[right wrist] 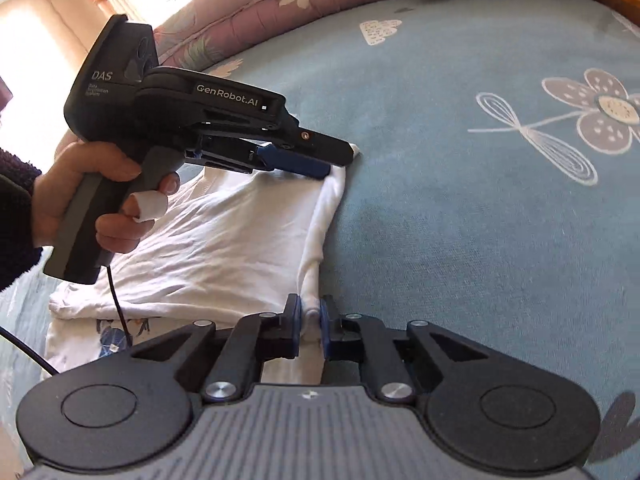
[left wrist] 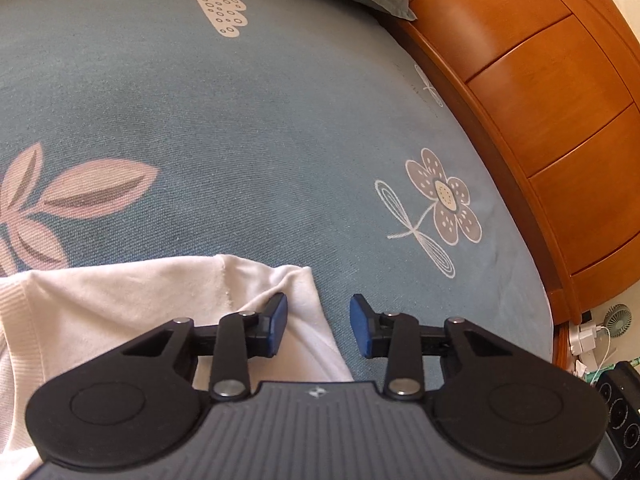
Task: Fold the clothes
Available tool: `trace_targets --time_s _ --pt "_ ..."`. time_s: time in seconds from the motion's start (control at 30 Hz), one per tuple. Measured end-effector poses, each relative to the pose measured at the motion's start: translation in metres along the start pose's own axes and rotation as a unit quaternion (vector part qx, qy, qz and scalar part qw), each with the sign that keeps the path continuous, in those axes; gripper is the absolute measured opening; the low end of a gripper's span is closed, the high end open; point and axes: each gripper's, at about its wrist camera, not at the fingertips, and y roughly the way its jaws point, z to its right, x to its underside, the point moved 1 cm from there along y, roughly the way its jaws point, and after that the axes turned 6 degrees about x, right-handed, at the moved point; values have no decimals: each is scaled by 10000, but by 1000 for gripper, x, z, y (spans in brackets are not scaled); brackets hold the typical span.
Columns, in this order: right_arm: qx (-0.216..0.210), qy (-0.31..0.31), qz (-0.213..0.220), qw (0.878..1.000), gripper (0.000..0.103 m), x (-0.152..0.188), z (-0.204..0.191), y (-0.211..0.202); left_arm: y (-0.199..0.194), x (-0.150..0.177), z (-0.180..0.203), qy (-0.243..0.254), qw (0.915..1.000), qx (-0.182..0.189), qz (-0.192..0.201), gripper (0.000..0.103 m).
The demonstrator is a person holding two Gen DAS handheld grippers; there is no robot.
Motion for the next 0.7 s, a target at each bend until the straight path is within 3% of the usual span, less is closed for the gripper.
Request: trace_targets --time_s 0.1,0.23,0.27,0.37,0.57,0.7 --pt "155 202 -64 9997 3 6 4 -14 -8 -2 9 236 9995 -205 54 36" --pt "474 -167 114 9987 4 4 -5 -28 -34 -5 26 566 9976 -285 275 46" --pt "490 -319 217 9980 6 0 -11 -30 -47 -4 27 603 9971 -260 375 51" --pt "431 -696 382 9959 7 -14 -31 -19 -87 7 22 573 9959 -412 572 55" --pt "757 -1028 187 9916 5 -23 -50 32 -144 61 -16 337 9880 -1447 422 55" --pt "966 -947 279 9904 9 -25 -50 25 -180 105 -37 318 9693 -2396 458 55"
